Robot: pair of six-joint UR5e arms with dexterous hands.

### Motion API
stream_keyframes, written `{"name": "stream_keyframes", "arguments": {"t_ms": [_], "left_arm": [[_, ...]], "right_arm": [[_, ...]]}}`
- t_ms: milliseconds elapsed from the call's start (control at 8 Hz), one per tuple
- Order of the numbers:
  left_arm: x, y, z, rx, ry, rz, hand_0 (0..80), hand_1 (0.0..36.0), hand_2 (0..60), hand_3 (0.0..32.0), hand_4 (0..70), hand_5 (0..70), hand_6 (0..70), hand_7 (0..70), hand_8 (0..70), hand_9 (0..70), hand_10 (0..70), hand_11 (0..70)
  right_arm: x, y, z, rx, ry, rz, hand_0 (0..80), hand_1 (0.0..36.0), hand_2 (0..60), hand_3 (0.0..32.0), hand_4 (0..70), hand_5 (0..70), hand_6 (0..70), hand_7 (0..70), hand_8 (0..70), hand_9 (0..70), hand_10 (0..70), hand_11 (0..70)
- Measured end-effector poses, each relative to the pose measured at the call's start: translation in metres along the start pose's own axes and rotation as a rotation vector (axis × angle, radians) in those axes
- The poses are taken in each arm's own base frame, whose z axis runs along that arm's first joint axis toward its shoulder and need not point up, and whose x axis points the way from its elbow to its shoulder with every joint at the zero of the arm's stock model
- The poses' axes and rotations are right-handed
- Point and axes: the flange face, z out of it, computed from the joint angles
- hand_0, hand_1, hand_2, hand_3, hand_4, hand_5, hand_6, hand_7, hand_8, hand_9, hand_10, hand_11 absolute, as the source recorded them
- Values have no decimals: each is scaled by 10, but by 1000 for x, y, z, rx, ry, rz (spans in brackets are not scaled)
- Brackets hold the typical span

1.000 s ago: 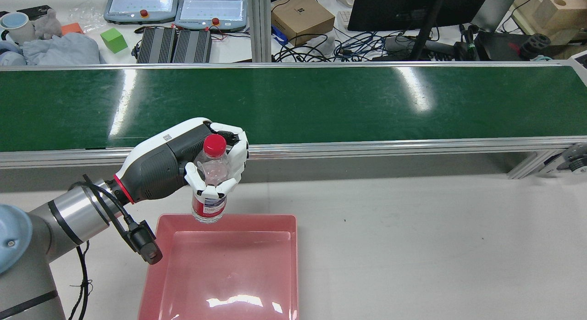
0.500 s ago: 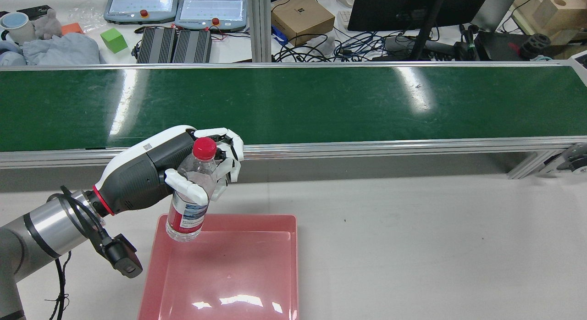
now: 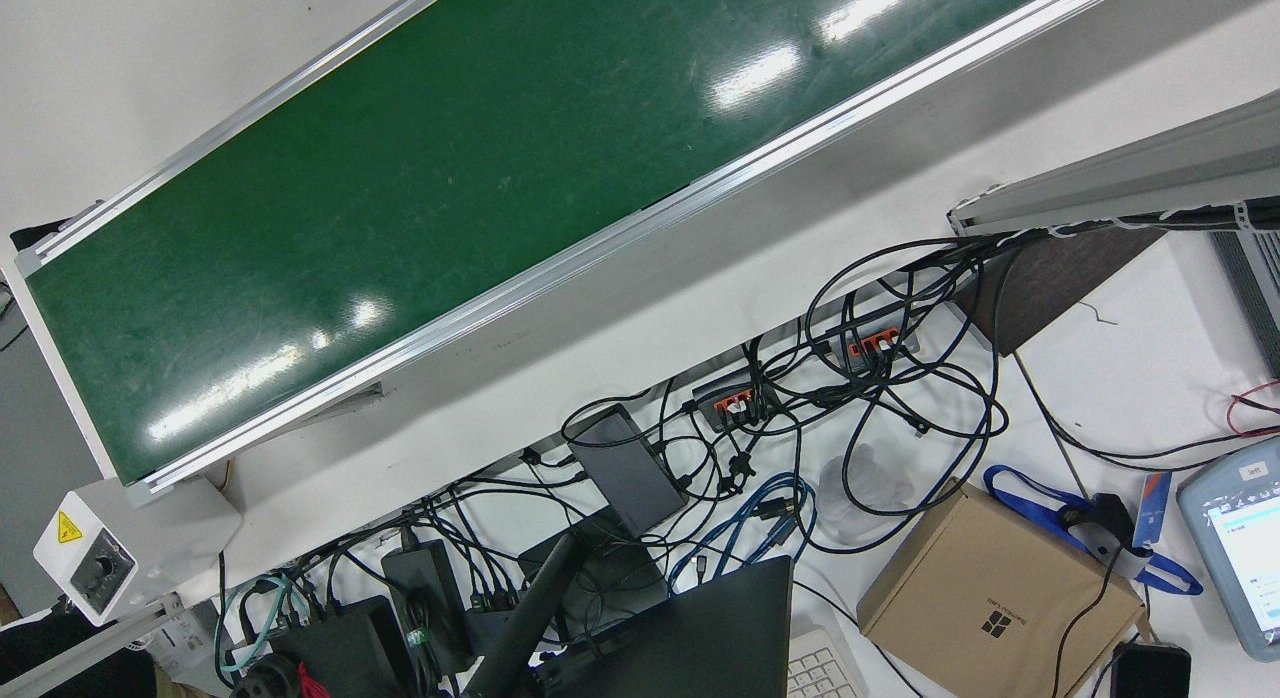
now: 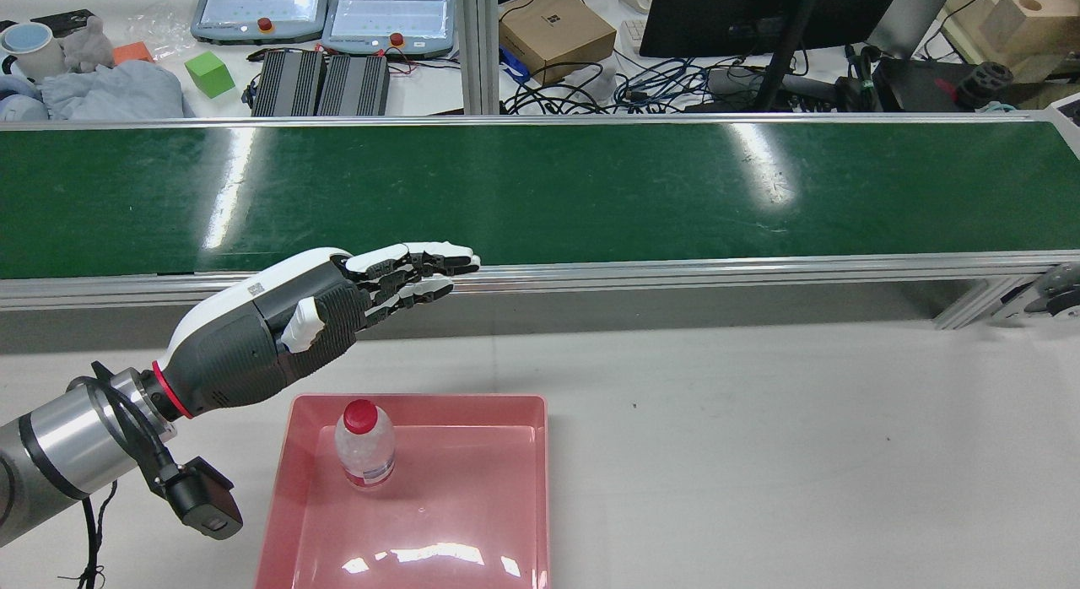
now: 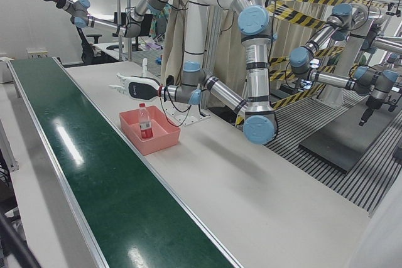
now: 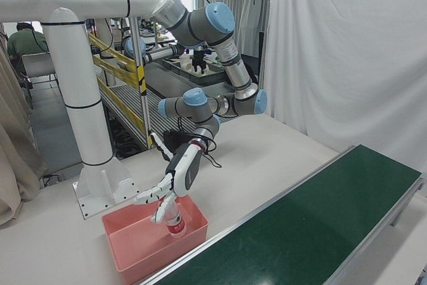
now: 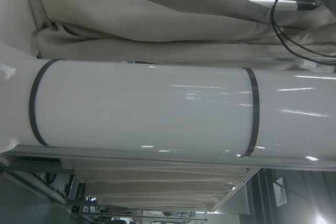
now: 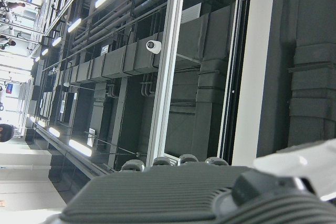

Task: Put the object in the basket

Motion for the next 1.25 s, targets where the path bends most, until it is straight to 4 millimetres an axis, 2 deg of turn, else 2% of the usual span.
{"name": "stream_keyframes", "arguments": {"t_ms": [125, 500, 750, 875, 1125, 1250], "left_arm": [[-1, 2, 0, -5, -1, -4, 108, 0, 0, 0, 152, 159, 27, 1, 21, 25, 87, 118], [-1, 5, 0, -11, 1, -11, 77, 0, 0, 0, 144, 149, 24, 0, 12, 15, 67, 89], [-2, 5, 1, -13, 1, -14, 167, 0, 0, 0, 135, 129, 19, 0, 9, 10, 66, 90], [-1, 6, 2, -19, 4, -18, 172, 0, 0, 0, 151, 108, 24, 0, 8, 6, 60, 79], [-1, 7, 3, -30, 9, -25, 282, 0, 0, 0, 174, 103, 26, 0, 0, 0, 53, 71], [-1, 8, 4, -35, 11, -27, 275, 0, 0, 0, 171, 107, 26, 0, 1, 0, 53, 70]], "right_arm": [[0, 0, 0, 0, 0, 0, 0, 0, 0, 0, 0, 0, 0, 0, 0, 0, 0, 0], [0, 0, 0, 0, 0, 0, 0, 0, 0, 0, 0, 0, 0, 0, 0, 0, 0, 0], [0, 0, 0, 0, 0, 0, 0, 0, 0, 0, 0, 0, 0, 0, 0, 0, 0, 0], [0, 0, 0, 0, 0, 0, 0, 0, 0, 0, 0, 0, 0, 0, 0, 0, 0, 0], [0, 0, 0, 0, 0, 0, 0, 0, 0, 0, 0, 0, 0, 0, 0, 0, 0, 0], [0, 0, 0, 0, 0, 0, 0, 0, 0, 0, 0, 0, 0, 0, 0, 0, 0, 0]]}}
